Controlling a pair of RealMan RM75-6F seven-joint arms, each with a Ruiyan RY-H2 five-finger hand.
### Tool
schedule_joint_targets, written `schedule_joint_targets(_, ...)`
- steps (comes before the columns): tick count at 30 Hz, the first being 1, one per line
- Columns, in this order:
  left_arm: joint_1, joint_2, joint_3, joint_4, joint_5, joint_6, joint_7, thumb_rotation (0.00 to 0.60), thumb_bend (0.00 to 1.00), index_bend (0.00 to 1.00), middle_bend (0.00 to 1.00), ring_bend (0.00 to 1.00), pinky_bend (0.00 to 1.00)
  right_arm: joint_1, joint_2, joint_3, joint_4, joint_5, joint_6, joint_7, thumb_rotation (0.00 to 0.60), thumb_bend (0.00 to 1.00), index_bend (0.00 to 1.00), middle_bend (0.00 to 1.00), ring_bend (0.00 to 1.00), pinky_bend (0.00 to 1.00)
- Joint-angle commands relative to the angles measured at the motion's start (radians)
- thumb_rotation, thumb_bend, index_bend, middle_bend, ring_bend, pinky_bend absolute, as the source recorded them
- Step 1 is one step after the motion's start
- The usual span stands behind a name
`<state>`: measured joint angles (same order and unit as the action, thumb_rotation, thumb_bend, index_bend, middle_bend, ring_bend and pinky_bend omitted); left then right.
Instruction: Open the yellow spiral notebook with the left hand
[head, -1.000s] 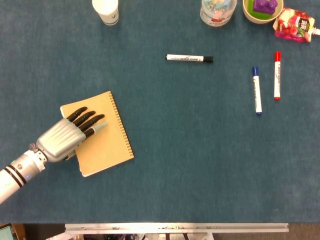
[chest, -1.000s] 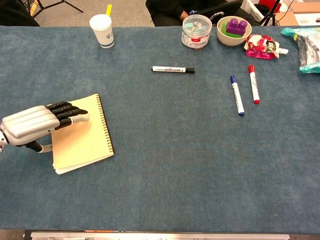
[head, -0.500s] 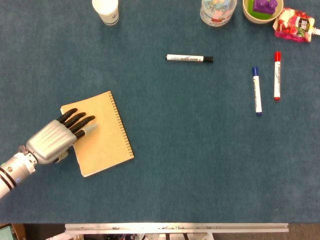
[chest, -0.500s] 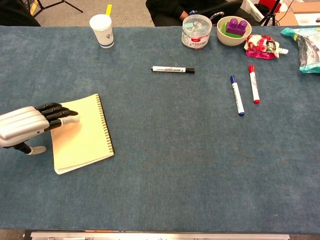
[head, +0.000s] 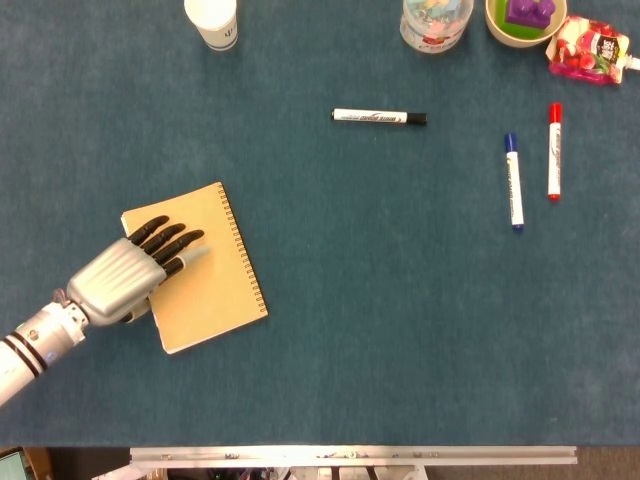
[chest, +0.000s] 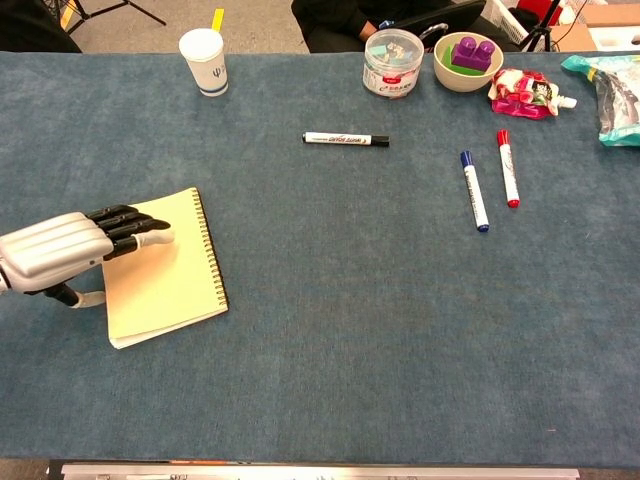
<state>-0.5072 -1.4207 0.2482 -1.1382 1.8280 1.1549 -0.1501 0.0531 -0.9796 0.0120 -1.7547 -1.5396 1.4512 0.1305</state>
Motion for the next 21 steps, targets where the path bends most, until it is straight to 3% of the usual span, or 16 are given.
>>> schedule_joint_targets(1,-0.007,-0.011,-0.007,-0.001,-0.009,-0.012,-0.013,0.6,0.23,0.0,0.0,0.0,0.0,-0.001,0.0,0.0,0.002,0.0,0.001,0.001,0.6,0.39,0.36,0.32,0.22,0.29)
schedule_joint_targets(10,-0.011,-0.033,-0.03,-0.008,-0.032,0.011,-0.109,0.6,0.24,0.0,0.0,0.0,0.0,-0.004,-0.002,0.002,0.007,-0.002,0.008,0.007,0.6,0.39,0.36,0.32,0.22,0.29)
schedule_joint_targets(16,-0.016,-0.034,-0.04,-0.023,-0.041,0.017,-0.139,0.6,0.36,0.0,0.0,0.0,0.0,-0.006,-0.005,0.003,0.01,-0.003,0.014,0.012,0.6,0.39,0.36,0.32,0.22,0.29)
schedule_joint_targets(21,-0.019,-0.033,-0.053,-0.052,-0.052,0.026,-0.162,0.6,0.44,0.07,0.0,0.0,0.0,-0.009,-0.007,0.003,0.014,-0.003,0.018,0.016,0.6,0.39,0.36,0.32,0.22,0.29)
